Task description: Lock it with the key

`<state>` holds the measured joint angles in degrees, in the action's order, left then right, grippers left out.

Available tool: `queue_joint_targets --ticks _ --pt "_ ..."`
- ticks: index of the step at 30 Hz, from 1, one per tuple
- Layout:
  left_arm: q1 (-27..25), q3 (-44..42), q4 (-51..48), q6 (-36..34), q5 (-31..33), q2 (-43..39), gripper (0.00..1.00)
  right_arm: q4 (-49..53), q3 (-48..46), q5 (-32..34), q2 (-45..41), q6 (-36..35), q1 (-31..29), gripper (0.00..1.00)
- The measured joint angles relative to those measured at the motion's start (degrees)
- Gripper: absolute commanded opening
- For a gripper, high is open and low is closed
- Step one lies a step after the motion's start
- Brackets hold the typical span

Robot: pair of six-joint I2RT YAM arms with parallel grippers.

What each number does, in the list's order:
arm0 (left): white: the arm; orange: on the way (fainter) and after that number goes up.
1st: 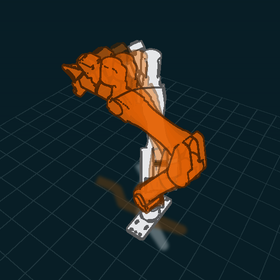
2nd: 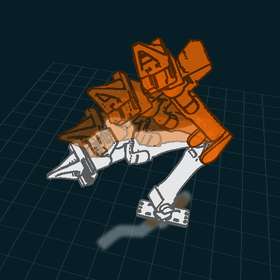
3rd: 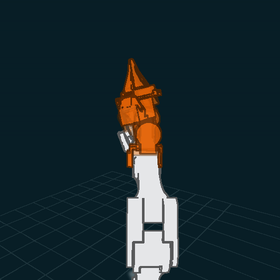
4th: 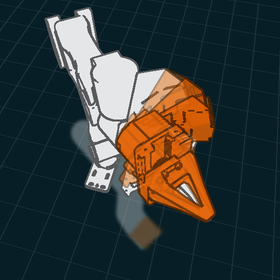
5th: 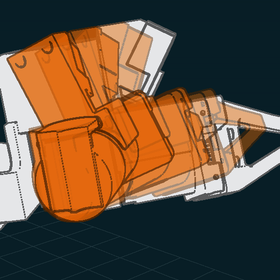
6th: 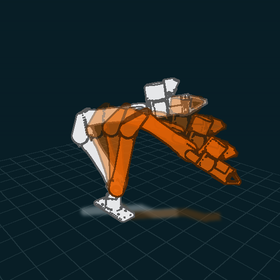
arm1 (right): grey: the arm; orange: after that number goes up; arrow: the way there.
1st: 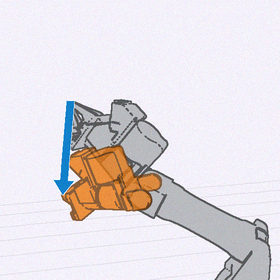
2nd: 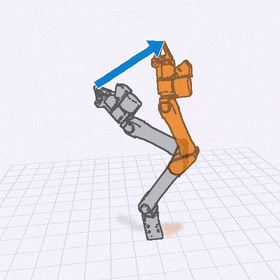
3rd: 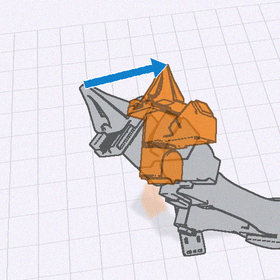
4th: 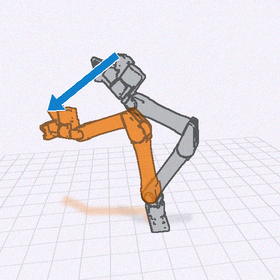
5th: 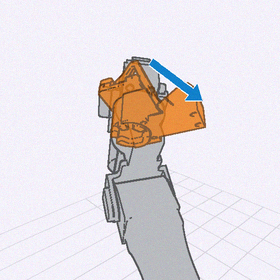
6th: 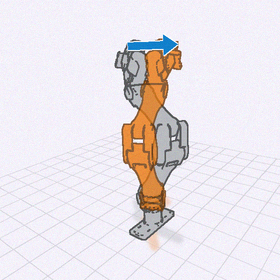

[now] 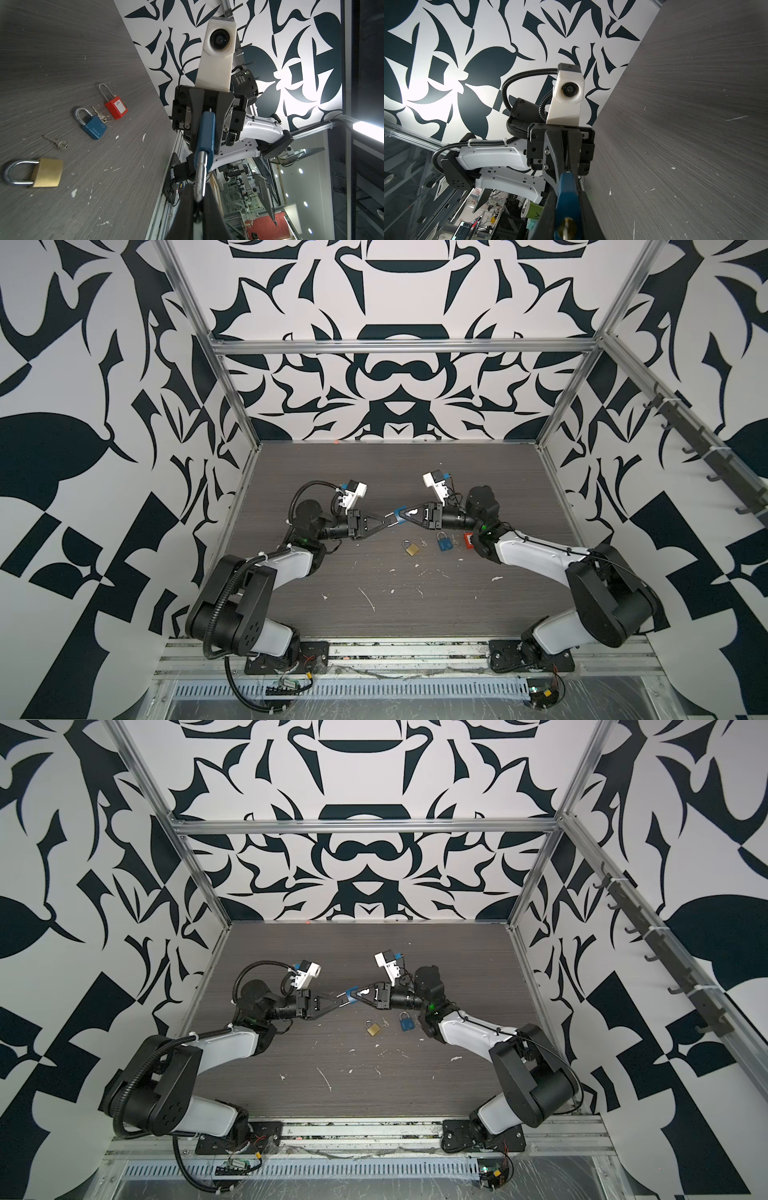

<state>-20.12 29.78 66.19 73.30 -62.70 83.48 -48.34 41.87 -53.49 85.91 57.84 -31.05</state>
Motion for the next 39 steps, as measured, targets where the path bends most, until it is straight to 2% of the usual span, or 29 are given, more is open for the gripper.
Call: queue_joint_targets --ticks 9,13,23,27,34,39 --pt "0.48 0.00 0.68 0.28 -0.52 0.50 0.00 1.88 0.48 1.51 0.07 -1.64 -0.61 0.00" --pt "0.72 0.00 -2.08 -1.99 -0.42 -0.66 0.00 5.46 2.12 1.53 0.24 -3.08 -0.90 0.00" --pt "0.83 0.85 -28.94 -18.16 3.85 -13.22 0.00 5.99 4.07 -0.92 2.14 -2.78 -2.19 0.00" --pt "0.83 2.23 -34.56 -21.81 4.61 -14.32 0.00 3.50 4.07 -1.53 3.13 -2.16 -2.27 0.00" --pt "0.92 2.32 -33.51 -21.68 3.82 -12.20 0.00 0.79 2.97 -1.01 4.22 -1.51 -2.38 0.00" --pt "1.81 2.80 -30.47 -20.24 1.79 -8.70 0.00 -1.77 2.91 2.64 6.38 -1.64 -4.37 0.00"
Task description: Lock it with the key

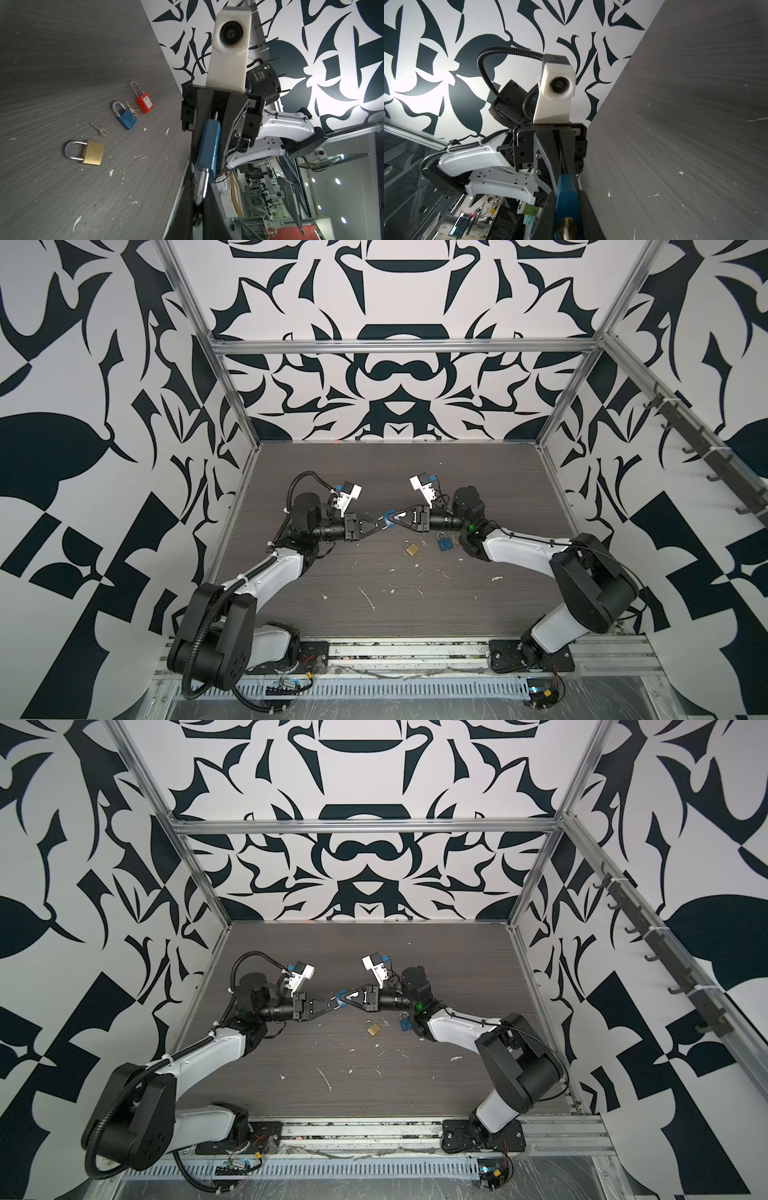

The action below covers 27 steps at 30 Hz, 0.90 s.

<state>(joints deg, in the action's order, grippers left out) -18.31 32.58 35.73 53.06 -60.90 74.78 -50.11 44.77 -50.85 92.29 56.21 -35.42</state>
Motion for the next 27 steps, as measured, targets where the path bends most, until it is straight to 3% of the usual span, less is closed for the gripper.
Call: queue_joint_targets --ticks 6,27 --pt "1.29 0.00 2.62 1.79 0.04 3.63 0.00 -8.17 -0.48 4.24 5.20 4.11 -0.68 0.00" --pt "-0.76 0.96 8.50 5.75 1.64 4.31 0.02 -13.11 -7.08 10.43 -1.07 8.57 -0.70 0.00"
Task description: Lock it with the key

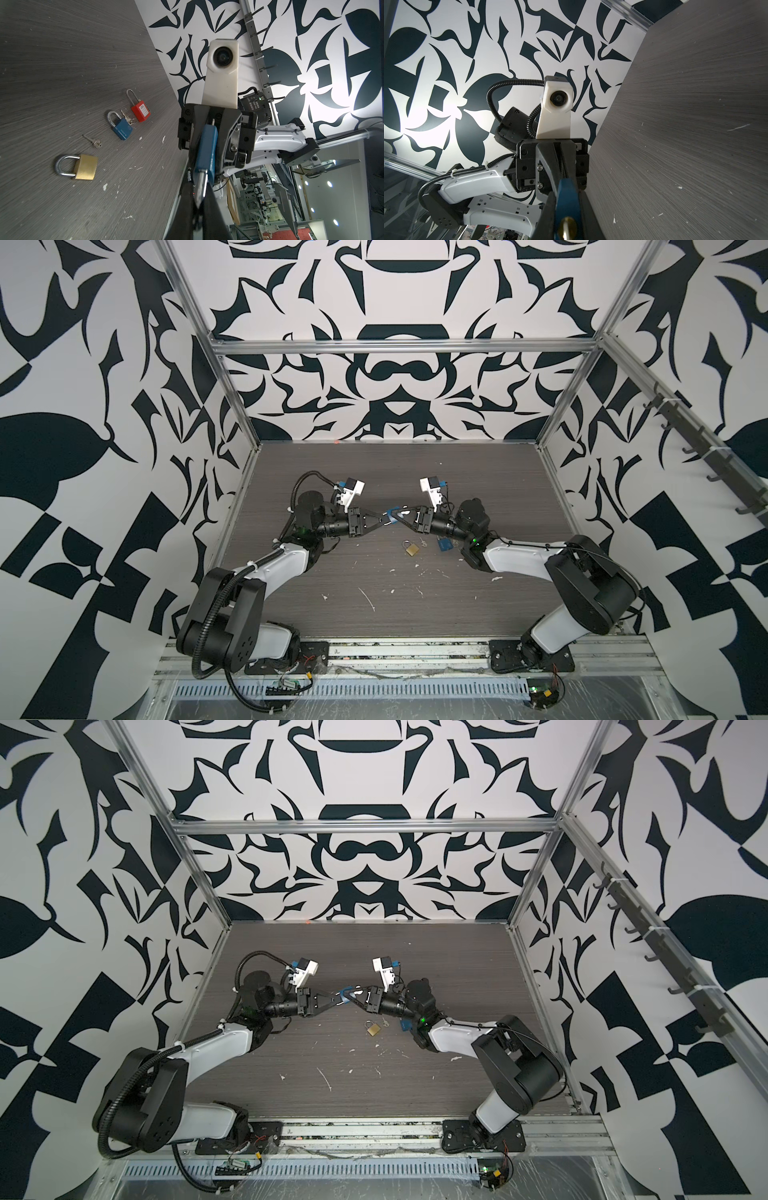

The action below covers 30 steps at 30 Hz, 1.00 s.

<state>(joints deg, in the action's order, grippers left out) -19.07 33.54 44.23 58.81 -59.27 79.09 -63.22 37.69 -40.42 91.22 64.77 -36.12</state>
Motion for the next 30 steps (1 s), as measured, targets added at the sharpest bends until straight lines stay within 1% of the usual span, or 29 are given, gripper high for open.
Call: queue_joint_targets --ticks 1,2,6,9,12,13,16,17,18,20,22,25,26,28,30 --pt "-0.09 0.09 0.63 0.48 -0.07 0.57 0.06 -0.33 -0.20 0.39 0.09 0.31 -0.07 0.00" --pt "-0.11 0.22 1.29 0.98 -0.13 1.18 0.08 -1.05 -0.48 0.98 0.37 0.74 -0.11 0.00" --pt "-0.17 0.61 3.19 2.73 0.20 3.23 0.09 -4.61 -1.09 3.56 2.38 2.93 -0.52 0.00" --pt "-0.17 0.85 4.11 3.43 0.63 4.28 0.12 -6.80 -1.38 4.57 3.58 4.24 -0.55 0.00" --pt "-0.17 1.14 5.38 4.59 1.53 5.11 0.21 -7.54 -1.40 5.66 3.98 4.52 -0.63 0.00" --pt "-0.09 1.18 6.03 5.01 2.08 5.27 0.23 -7.45 -1.42 5.75 4.09 4.50 -0.63 0.00" --pt "-0.33 2.34 7.67 6.03 3.37 6.23 0.21 -7.43 -1.42 4.79 4.74 4.50 -2.38 0.00" --pt "-0.59 2.97 8.50 6.32 3.82 6.62 0.11 -7.06 -1.31 3.52 5.07 4.35 -3.82 0.00" --pt "-1.11 3.78 9.57 6.78 4.09 6.88 0.05 -6.10 -1.31 2.14 5.55 4.22 -5.42 0.00" --pt "-1.88 5.27 12.09 7.39 4.24 6.95 0.06 -4.07 -1.68 0.31 6.75 4.24 -8.02 0.00" --pt "-2.32 5.95 14.91 8.26 4.24 6.95 0.19 -2.32 -2.58 -0.90 7.43 4.24 -9.51 0.00" --pt "-2.47 5.92 17.38 9.27 4.20 6.97 0.39 -0.85 -4.07 -0.81 7.39 4.24 -8.31 0.00" --pt "-2.47 5.92 17.70 9.40 4.24 6.97 0.43 -0.70 -4.50 -0.68 7.26 4.24 -7.37 0.00" --pt "-2.47 5.75 17.84 9.29 4.39 6.82 0.47 -0.15 -5.46 -0.11 6.19 4.22 -5.33 0.00" --pt "-2.45 4.94 16.39 8.15 5.03 5.79 0.51 1.40 -6.78 0.50 3.32 3.93 -2.89 0.00"
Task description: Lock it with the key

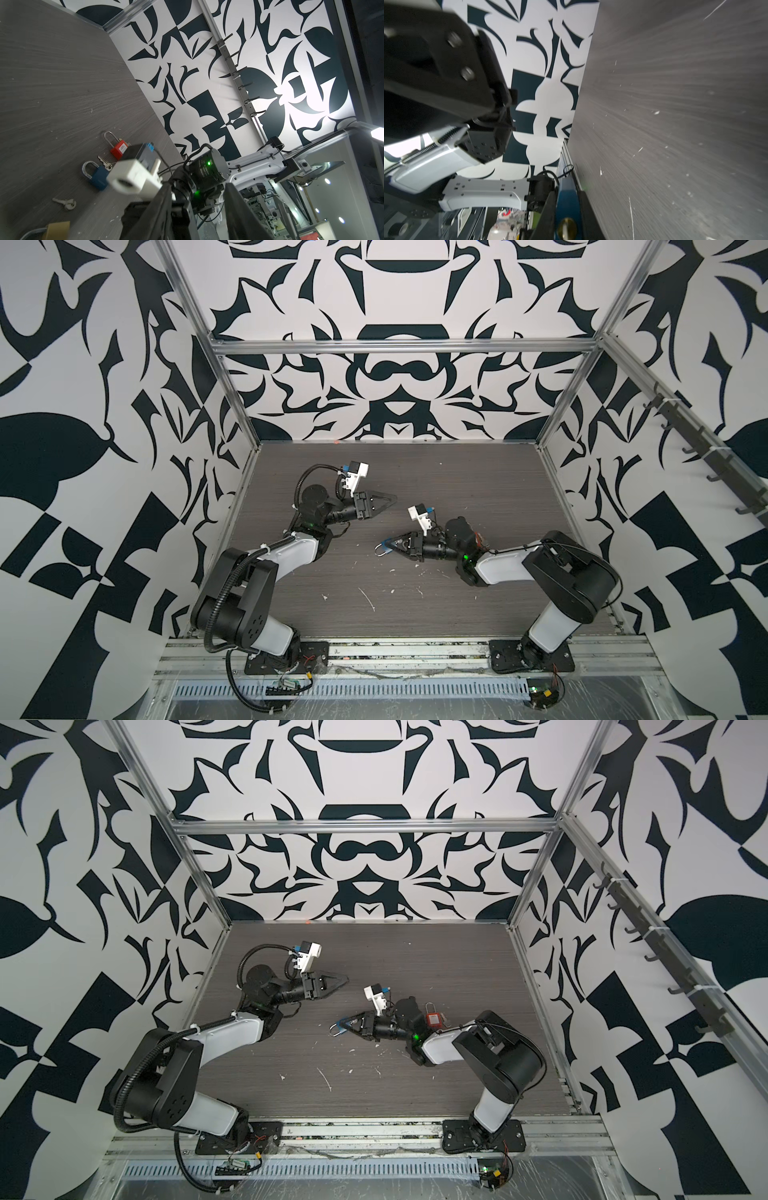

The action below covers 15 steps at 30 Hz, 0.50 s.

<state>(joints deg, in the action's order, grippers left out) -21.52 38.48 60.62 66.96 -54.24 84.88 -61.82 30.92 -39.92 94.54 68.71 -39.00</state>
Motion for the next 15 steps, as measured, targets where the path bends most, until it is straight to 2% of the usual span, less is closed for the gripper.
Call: queue_joint_targets --ticks 5,9,15 --pt "0.02 -1.57 -6.86 -4.35 2.91 -5.20 0.56 7.21 -0.87 1.79 -10.43 -2.93 4.63 0.00" --pt "-0.15 -1.66 -9.64 -6.56 4.17 -7.26 0.56 13.79 -0.28 2.75 -17.92 -6.45 5.55 0.00" --pt "-2.91 -1.66 -9.75 -6.56 4.37 -6.01 0.56 18.29 1.49 3.37 -19.76 -8.87 5.62 0.00"
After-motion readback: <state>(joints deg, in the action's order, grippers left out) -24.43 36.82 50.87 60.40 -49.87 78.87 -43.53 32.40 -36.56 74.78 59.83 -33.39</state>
